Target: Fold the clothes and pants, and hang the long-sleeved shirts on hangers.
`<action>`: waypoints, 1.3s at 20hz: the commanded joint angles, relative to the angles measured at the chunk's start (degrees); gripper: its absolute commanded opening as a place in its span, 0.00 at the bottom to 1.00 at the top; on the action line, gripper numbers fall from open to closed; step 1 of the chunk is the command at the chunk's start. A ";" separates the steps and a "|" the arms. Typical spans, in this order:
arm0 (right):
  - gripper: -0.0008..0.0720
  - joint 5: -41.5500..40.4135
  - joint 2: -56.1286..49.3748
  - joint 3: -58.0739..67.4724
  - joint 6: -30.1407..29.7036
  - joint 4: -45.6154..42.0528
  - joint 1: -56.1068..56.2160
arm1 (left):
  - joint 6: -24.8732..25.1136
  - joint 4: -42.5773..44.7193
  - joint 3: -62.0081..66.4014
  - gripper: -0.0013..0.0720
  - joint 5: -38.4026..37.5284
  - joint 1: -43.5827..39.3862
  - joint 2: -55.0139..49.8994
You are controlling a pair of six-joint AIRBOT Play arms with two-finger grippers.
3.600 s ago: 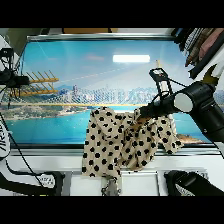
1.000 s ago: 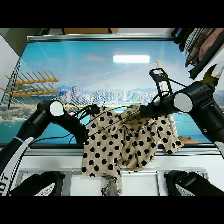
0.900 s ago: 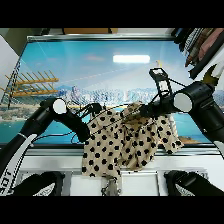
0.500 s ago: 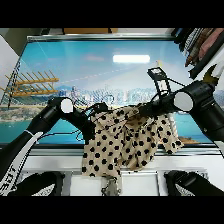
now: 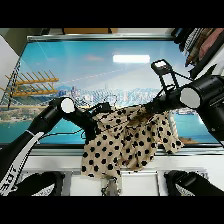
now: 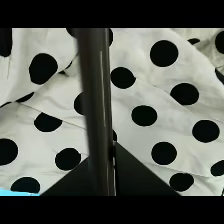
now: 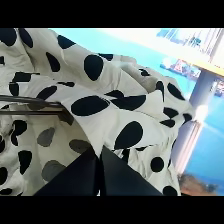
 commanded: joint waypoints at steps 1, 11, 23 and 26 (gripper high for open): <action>0.03 -0.87 -0.02 0.90 -1.03 -0.92 0.24 | 2.71 -1.40 0.07 0.03 0.44 0.11 -0.02; 0.03 -7.74 -0.74 2.60 1.46 1.46 13.29 | 4.09 -2.19 0.07 0.03 2.25 0.13 -0.04; 0.03 -13.49 -3.78 2.62 6.80 5.70 23.45 | 4.07 -2.21 0.07 0.03 2.23 0.13 -0.04; 0.04 -13.46 -3.78 2.62 6.80 6.05 23.45 | 4.07 -2.19 0.07 0.03 2.21 0.13 -0.04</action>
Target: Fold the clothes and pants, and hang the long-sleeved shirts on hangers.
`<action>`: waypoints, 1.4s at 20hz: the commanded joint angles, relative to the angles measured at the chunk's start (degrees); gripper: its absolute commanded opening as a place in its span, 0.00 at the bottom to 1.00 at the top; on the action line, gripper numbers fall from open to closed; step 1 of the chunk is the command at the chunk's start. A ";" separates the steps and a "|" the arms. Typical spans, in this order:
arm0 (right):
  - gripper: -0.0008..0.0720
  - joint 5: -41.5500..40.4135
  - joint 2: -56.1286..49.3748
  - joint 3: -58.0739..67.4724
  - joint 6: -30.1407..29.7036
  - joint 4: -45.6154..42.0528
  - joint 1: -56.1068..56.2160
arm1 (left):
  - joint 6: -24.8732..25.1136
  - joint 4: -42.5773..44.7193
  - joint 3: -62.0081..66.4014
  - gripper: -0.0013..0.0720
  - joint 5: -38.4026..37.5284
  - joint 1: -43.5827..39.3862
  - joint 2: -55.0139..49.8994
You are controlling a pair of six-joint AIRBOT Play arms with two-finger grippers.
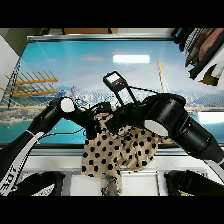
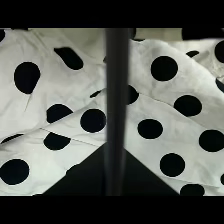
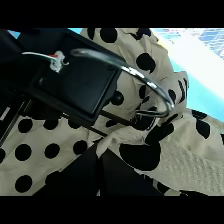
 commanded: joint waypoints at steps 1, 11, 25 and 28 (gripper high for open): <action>0.04 -0.22 -0.13 0.07 0.20 1.14 0.28 | -0.09 -0.02 0.07 0.03 0.02 0.04 -0.04; 0.78 4.48 3.72 1.09 -4.31 2.12 -1.70 | -0.09 0.00 0.07 0.03 -0.31 0.04 -0.04; 0.78 13.35 6.95 3.32 -35.43 34.51 -36.41 | -0.11 0.02 0.07 0.03 -0.46 0.04 -0.02; 0.78 13.62 6.95 2.89 -50.62 33.44 -39.23 | -0.11 0.02 0.07 0.03 -0.44 0.04 -0.02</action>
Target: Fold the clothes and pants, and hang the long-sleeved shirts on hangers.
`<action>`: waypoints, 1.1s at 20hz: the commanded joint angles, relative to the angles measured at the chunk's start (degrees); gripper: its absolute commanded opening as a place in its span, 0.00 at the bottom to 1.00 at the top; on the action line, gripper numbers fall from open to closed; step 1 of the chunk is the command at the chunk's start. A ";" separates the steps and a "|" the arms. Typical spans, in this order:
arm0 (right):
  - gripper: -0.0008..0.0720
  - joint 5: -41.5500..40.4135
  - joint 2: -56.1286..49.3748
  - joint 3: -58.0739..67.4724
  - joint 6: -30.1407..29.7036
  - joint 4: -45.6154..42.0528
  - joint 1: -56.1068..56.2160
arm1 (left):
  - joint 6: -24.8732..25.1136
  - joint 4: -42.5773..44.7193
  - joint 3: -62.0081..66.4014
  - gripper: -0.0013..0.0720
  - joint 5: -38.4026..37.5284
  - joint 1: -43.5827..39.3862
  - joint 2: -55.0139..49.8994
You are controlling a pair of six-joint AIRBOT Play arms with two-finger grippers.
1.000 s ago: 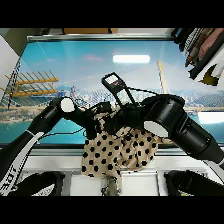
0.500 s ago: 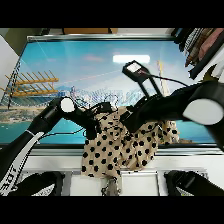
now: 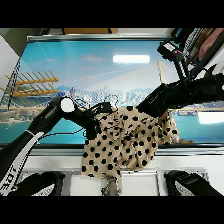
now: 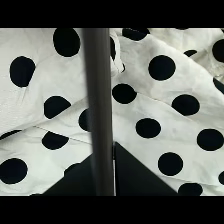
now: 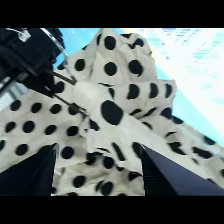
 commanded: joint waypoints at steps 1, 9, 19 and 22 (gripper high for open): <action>0.78 0.72 0.04 -0.79 -15.78 0.61 -5.57 | -0.07 0.04 0.07 0.03 -0.04 0.04 -0.02; 0.78 6.10 -5.25 -14.60 -48.37 28.59 -37.97 | -0.07 0.02 0.07 0.03 -0.07 0.04 -0.02; 0.92 20.57 -25.05 -14.60 -77.00 33.31 -37.92 | -0.07 0.00 0.07 0.03 -0.04 0.04 -0.04; 0.92 20.31 -27.41 -14.60 -79.14 33.33 -34.60 | -0.07 0.00 0.07 0.03 -0.02 0.04 -0.04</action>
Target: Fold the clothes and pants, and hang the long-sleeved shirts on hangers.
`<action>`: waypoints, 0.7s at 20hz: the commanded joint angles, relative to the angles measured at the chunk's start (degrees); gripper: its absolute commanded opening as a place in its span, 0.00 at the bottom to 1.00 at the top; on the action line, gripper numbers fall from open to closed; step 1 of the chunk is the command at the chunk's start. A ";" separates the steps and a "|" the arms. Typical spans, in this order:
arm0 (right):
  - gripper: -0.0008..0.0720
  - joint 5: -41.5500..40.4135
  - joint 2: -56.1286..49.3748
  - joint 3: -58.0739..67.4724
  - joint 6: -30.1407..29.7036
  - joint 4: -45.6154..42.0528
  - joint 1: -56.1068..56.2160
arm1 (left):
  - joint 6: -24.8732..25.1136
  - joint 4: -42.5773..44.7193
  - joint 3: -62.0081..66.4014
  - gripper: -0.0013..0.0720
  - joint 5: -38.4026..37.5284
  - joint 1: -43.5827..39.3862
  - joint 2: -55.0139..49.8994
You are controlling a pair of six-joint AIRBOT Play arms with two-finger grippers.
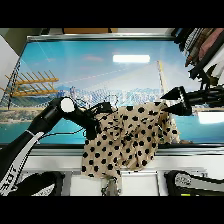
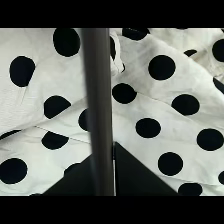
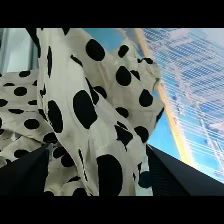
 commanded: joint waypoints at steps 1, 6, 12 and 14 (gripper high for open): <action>0.92 1.07 -3.56 -0.04 -4.63 0.44 3.61 | -0.07 0.02 0.07 0.03 0.02 0.04 -0.04; 0.92 0.85 -6.14 -0.04 -4.61 0.50 8.00 | -0.07 0.02 0.07 0.03 0.00 0.04 -0.04; 0.92 0.61 -6.27 -0.04 -4.46 0.90 10.19 | -0.07 0.00 0.07 0.03 0.00 0.04 -0.04; 0.92 0.63 -6.27 -0.04 -4.11 0.87 10.16 | -0.07 0.00 0.07 0.03 0.00 0.04 -0.04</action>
